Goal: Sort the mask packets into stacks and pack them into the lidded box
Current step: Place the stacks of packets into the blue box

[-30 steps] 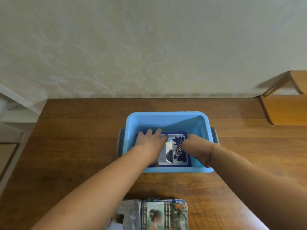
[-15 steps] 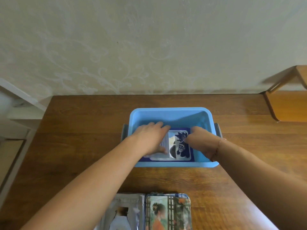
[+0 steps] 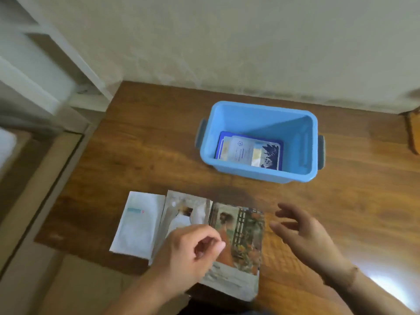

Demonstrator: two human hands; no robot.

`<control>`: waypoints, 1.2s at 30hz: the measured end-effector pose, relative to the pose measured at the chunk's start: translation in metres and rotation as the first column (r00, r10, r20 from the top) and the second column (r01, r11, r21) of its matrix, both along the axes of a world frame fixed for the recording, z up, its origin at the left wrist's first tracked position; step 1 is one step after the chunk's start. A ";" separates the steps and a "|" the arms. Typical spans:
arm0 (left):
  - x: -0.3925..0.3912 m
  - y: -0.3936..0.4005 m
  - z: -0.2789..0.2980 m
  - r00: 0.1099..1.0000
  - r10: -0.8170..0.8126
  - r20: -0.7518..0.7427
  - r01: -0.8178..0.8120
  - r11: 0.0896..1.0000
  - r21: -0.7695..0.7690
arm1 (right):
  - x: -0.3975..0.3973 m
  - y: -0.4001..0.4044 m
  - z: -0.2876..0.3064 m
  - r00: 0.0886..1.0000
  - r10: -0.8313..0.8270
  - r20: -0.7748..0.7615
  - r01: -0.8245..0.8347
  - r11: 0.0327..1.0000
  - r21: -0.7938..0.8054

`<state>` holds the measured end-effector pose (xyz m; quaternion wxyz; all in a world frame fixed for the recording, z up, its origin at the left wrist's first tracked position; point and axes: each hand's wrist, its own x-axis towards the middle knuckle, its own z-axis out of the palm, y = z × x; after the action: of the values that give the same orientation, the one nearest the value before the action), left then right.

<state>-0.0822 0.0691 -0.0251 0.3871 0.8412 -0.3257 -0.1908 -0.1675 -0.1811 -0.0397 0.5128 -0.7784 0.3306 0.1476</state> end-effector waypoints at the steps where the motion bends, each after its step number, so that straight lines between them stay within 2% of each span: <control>1: -0.015 0.004 -0.002 0.995 0.051 -0.084 -0.045 0.997 0.068 | -0.003 0.003 -0.008 0.990 -0.089 -0.113 0.111 0.973 0.204; 2: -0.029 0.008 -0.006 0.982 0.113 -0.153 -0.093 0.987 0.134 | -0.007 0.008 -0.013 0.962 -0.174 -0.211 0.243 0.898 0.367; 4: -0.052 0.013 -0.013 0.957 0.210 -0.198 -0.169 0.964 0.207 | -0.013 0.016 -0.015 0.904 -0.254 -0.345 0.413 0.730 0.544; 5: -0.061 0.013 -0.017 0.957 0.217 -0.191 -0.172 0.958 0.229 | -0.016 0.020 -0.016 0.890 -0.255 -0.379 0.443 0.685 0.578; 7: -0.075 0.007 -0.023 0.972 0.172 -0.161 -0.113 0.940 0.322 | -0.018 0.027 -0.018 0.888 -0.222 -0.403 0.441 0.662 0.607; 11: -0.082 -0.007 -0.030 0.996 0.082 -0.036 -0.056 0.884 0.464 | -0.017 0.042 -0.028 0.891 -0.218 -0.398 0.425 0.708 0.564; 16: -0.082 -0.013 -0.033 0.993 0.074 0.090 -0.109 0.863 0.493 | -0.012 0.054 -0.033 0.892 -0.240 -0.382 0.413 0.776 0.476; 22: -0.085 -0.013 -0.036 0.988 0.062 0.138 -0.123 0.864 0.489 | -0.014 0.069 -0.049 0.939 -0.224 -0.259 0.300 0.905 0.303; 29: -0.088 -0.016 -0.037 0.984 0.047 0.170 -0.122 0.878 0.463 | -0.020 0.071 -0.050 0.936 -0.300 -0.182 0.344 0.888 0.305; 32: -0.081 -0.024 -0.031 0.989 0.013 0.149 -0.079 0.895 0.440 | -0.027 0.055 -0.049 0.949 -0.291 -0.123 0.314 0.911 0.266; 36: -0.046 -0.057 -0.024 0.971 0.041 0.237 -0.123 0.933 0.339 | -0.034 0.018 -0.048 0.964 -0.239 -0.112 0.260 0.934 0.244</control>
<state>-0.1279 0.0123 -0.0494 0.1987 0.9259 -0.2926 -0.1324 -0.2015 -0.1632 -0.0877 0.6101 -0.6505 0.4254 0.1540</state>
